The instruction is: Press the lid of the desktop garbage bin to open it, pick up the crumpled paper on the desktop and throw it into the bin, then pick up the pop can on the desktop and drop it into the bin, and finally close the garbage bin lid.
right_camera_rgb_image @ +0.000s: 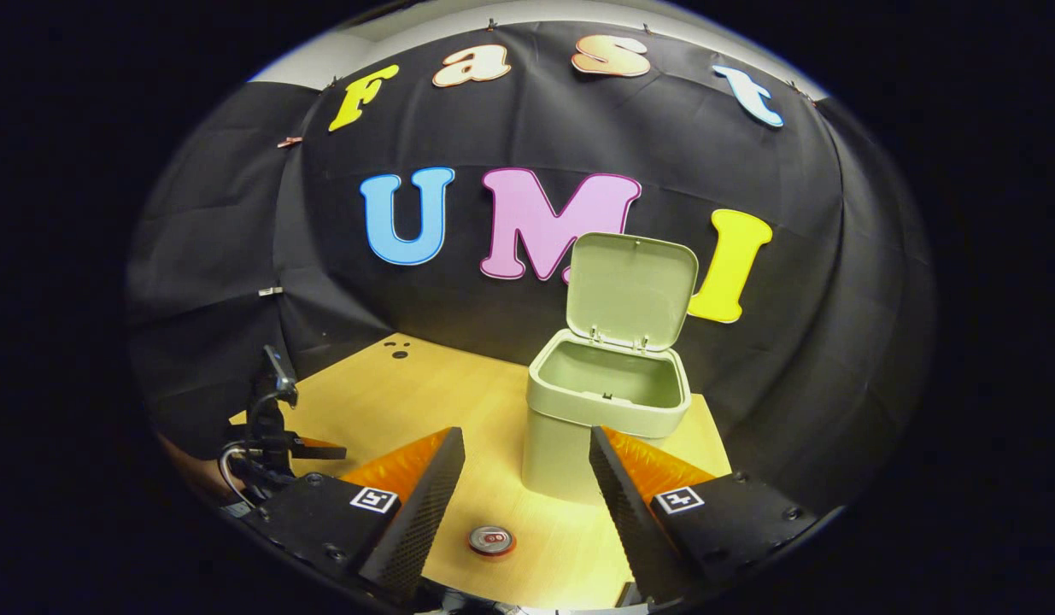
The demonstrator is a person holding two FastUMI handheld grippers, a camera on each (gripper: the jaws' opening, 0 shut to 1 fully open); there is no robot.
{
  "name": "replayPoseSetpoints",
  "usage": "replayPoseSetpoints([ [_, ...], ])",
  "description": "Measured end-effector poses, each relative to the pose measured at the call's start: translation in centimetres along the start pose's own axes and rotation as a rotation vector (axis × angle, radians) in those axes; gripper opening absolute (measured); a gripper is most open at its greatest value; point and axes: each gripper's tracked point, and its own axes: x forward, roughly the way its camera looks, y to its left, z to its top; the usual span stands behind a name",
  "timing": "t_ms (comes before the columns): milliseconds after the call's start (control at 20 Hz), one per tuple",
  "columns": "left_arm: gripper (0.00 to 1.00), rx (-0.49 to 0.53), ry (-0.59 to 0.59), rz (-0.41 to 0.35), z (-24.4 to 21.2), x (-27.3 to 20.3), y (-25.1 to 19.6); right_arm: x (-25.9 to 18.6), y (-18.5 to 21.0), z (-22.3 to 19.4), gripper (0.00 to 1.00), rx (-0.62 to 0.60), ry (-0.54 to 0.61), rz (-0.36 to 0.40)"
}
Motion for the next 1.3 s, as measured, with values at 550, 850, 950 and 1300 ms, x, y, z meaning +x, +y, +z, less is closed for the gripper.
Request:
replayPoseSetpoints([
  [550,0.87,0.007,0.163,-0.013,-6.2,3.6,0.8,-0.8,-1.1,-0.7,0.93,0.008,0.027,-0.05],
  [850,0.8,0.014,0.201,-0.002,-7.0,4.4,1.0,-0.7,-1.1,-1.4,0.93,0.023,0.05,-0.051],
  [950,0.74,0.024,0.213,-0.003,-7.3,4.8,1.1,-0.7,-1.0,-1.8,0.94,0.034,0.058,-0.049],
  [1300,0.55,0.046,0.235,-0.019,-7.2,4.9,1.0,-0.2,-1.1,-2.0,0.94,0.054,0.061,-0.043],
])
